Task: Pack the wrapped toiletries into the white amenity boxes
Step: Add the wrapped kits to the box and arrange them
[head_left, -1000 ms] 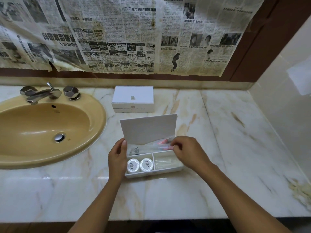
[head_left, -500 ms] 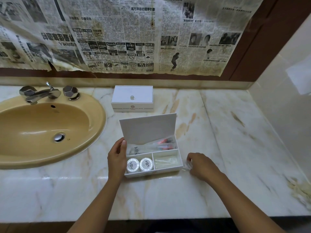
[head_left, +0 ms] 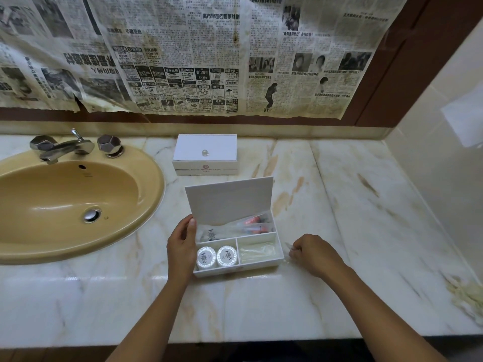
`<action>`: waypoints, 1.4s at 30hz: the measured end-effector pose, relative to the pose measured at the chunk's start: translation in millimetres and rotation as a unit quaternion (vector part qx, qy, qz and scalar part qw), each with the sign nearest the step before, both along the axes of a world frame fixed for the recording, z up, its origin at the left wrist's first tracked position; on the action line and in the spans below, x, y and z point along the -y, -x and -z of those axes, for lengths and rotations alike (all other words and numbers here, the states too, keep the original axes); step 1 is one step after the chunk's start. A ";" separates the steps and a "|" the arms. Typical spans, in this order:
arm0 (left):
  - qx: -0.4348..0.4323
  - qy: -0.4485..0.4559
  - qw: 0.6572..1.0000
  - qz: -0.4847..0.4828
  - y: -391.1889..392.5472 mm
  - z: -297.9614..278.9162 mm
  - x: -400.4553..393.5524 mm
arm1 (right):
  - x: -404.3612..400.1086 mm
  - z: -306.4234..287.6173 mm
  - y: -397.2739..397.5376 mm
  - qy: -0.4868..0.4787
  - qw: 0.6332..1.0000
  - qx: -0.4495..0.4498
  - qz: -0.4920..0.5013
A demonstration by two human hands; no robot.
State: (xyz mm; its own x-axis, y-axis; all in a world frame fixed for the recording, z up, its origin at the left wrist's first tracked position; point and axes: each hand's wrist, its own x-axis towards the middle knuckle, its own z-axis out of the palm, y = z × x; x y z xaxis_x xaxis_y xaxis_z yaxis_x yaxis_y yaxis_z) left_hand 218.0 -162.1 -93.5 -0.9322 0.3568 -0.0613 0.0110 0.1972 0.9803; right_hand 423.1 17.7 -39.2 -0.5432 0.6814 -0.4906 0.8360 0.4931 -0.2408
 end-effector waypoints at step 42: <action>0.005 -0.010 1.000 0.000 -0.4 0.3 -1.1 | 55.0 -10.4 60.3 -0.084 0.977 -0.089 -0.173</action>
State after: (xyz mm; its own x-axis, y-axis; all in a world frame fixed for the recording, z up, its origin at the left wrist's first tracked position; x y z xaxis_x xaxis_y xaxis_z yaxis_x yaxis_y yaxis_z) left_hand 218.4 -161.0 -93.8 -0.9316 0.3579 -0.0635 0.0012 0.1776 0.9841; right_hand 362.8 -37.3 -28.8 -0.8218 0.5042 -0.2653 0.5644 0.7841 -0.2581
